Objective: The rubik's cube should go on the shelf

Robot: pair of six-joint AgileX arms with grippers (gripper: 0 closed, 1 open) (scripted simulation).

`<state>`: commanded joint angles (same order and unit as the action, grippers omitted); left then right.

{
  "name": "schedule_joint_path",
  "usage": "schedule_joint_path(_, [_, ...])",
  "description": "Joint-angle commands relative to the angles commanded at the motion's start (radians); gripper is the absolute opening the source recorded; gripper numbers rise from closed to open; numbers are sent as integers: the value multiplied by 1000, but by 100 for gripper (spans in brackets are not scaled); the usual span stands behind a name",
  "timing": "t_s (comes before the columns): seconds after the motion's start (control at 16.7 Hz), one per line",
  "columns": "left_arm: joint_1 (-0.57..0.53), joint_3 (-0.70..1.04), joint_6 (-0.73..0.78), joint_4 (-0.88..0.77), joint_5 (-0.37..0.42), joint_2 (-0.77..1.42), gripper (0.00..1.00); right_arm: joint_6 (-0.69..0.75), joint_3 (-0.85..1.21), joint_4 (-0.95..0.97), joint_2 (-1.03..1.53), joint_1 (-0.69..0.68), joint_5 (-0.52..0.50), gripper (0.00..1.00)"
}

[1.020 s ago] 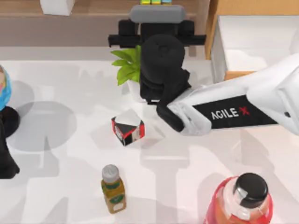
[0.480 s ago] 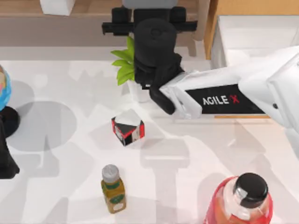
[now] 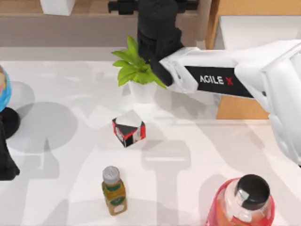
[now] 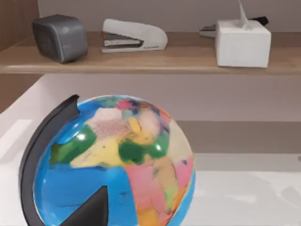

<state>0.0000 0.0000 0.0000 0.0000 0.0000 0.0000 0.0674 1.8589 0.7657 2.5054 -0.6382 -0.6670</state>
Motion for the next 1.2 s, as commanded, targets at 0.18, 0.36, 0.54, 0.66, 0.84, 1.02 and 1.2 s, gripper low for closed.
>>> schedule_joint_path(0.18, [0, 0, 0, 0, 0, 0, 100, 0, 11, -5, 6, 6, 0, 0])
schedule_joint_path(0.36, [0, 0, 0, 0, 0, 0, 100, 0, 11, -5, 6, 6, 0, 8])
schedule_joint_path(0.54, [0, 0, 0, 0, 0, 0, 100, 0, 11, -5, 6, 6, 0, 30])
schedule_joint_path(0.66, [0, 0, 0, 0, 0, 0, 100, 0, 11, -5, 6, 6, 0, 45])
schedule_joint_path(0.84, [0, 0, 0, 0, 0, 0, 100, 0, 11, -5, 6, 6, 0, 68])
schedule_joint_path(1.02, [0, 0, 0, 0, 0, 0, 100, 0, 11, -5, 6, 6, 0, 90])
schedule_joint_path(1.2, [0, 0, 0, 0, 0, 0, 100, 0, 11, -5, 6, 6, 0, 100])
